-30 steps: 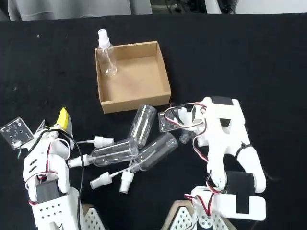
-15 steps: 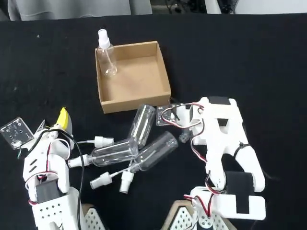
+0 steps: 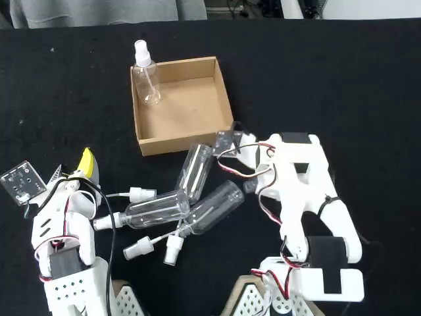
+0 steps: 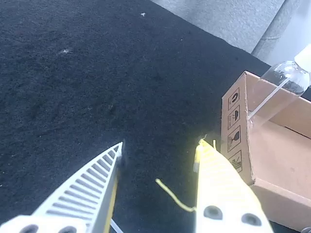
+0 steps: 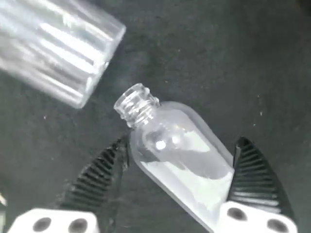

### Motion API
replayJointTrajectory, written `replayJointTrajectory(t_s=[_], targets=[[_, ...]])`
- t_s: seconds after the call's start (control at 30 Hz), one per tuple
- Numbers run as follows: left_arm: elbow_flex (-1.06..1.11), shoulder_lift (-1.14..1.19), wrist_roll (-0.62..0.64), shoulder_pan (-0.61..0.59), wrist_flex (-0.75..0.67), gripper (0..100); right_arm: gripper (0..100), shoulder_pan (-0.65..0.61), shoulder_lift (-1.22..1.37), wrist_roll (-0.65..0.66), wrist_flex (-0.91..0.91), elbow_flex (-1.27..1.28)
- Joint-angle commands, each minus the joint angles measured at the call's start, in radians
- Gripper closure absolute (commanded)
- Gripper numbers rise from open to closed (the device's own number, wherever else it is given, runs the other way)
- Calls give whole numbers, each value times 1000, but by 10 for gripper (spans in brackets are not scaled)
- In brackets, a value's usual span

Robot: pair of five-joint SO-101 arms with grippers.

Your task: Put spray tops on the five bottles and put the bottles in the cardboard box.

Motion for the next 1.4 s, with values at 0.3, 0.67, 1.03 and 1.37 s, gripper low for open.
replayJointTrajectory(t_s=[0.3,0.67,1.03,1.37], targets=[[-2,-8,6,-10,-20,779,722,-15,-59,-330,-5,-8],[-2,-8,6,-10,-20,779,600,-17,-59,-292,29,-13],[-2,-8,6,-10,-20,779,579,-29,-59,5,87,-42],[-2,-8,6,-10,-20,779,641,-12,-58,144,83,-41]])
